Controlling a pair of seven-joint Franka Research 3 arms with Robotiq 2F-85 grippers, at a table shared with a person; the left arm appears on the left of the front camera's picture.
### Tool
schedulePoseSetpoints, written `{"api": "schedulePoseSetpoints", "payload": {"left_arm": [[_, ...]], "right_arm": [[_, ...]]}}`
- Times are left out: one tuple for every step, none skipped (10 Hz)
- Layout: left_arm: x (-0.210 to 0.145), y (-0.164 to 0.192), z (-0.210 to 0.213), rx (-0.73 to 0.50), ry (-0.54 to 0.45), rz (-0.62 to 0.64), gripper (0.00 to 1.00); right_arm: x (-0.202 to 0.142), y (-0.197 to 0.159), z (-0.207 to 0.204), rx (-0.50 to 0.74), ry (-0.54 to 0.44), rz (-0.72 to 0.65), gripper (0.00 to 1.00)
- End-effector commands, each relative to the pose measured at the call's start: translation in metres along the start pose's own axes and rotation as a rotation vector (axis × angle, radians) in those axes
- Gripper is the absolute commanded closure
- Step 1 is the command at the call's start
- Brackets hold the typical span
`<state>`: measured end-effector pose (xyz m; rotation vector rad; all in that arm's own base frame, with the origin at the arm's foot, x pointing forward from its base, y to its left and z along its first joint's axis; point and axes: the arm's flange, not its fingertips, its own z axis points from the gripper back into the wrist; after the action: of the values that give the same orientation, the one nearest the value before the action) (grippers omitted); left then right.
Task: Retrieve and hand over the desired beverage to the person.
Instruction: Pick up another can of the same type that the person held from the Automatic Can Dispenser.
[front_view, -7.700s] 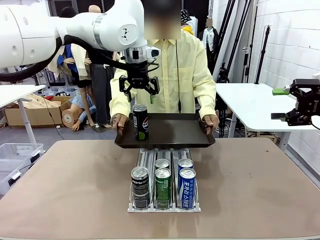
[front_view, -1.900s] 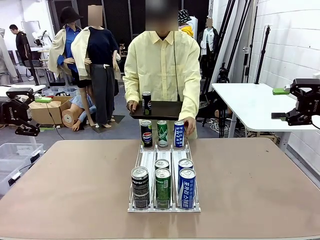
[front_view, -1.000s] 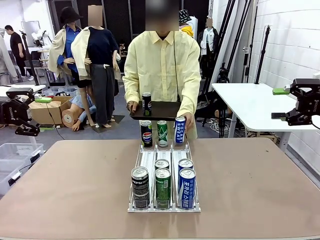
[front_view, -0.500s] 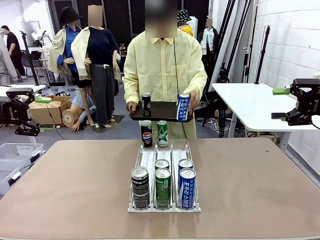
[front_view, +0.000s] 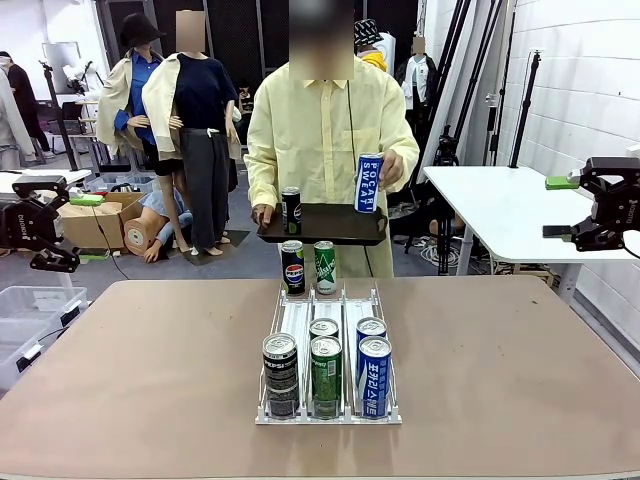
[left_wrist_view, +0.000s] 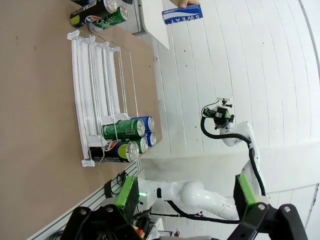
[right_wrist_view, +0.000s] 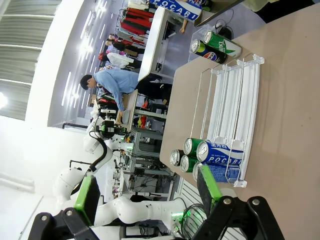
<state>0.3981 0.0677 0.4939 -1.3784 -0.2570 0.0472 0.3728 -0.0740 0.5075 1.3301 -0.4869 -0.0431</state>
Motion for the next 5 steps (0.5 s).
{"api": "schedulePoseSetpoints", "payload": {"left_arm": [[-0.0019,-0.0022,0.0011,-0.006,-0.007,-0.004,0.00],[-0.0019,-0.0022,0.0011,-0.006,-0.007,-0.004,0.00],[-0.0019,-0.0022,0.0011,-0.006,-0.007,-0.004,0.00],[-0.0019,-0.0022,0.0011,-0.006,-0.007,-0.004,0.00],[-0.0019,-0.0022,0.0011,-0.006,-0.007,-0.004,0.00]], "right_arm": [[0.0006,0.0007,-0.0011,0.016,-0.002,0.005,0.00],[0.0006,0.0007,-0.0011,0.016,-0.002,0.005,0.00],[0.0006,0.0007,-0.0011,0.016,-0.002,0.005,0.00],[0.0006,0.0007,-0.0011,0.016,-0.002,0.005,0.00],[0.0006,0.0007,-0.0011,0.016,-0.002,0.005,0.00]]}}
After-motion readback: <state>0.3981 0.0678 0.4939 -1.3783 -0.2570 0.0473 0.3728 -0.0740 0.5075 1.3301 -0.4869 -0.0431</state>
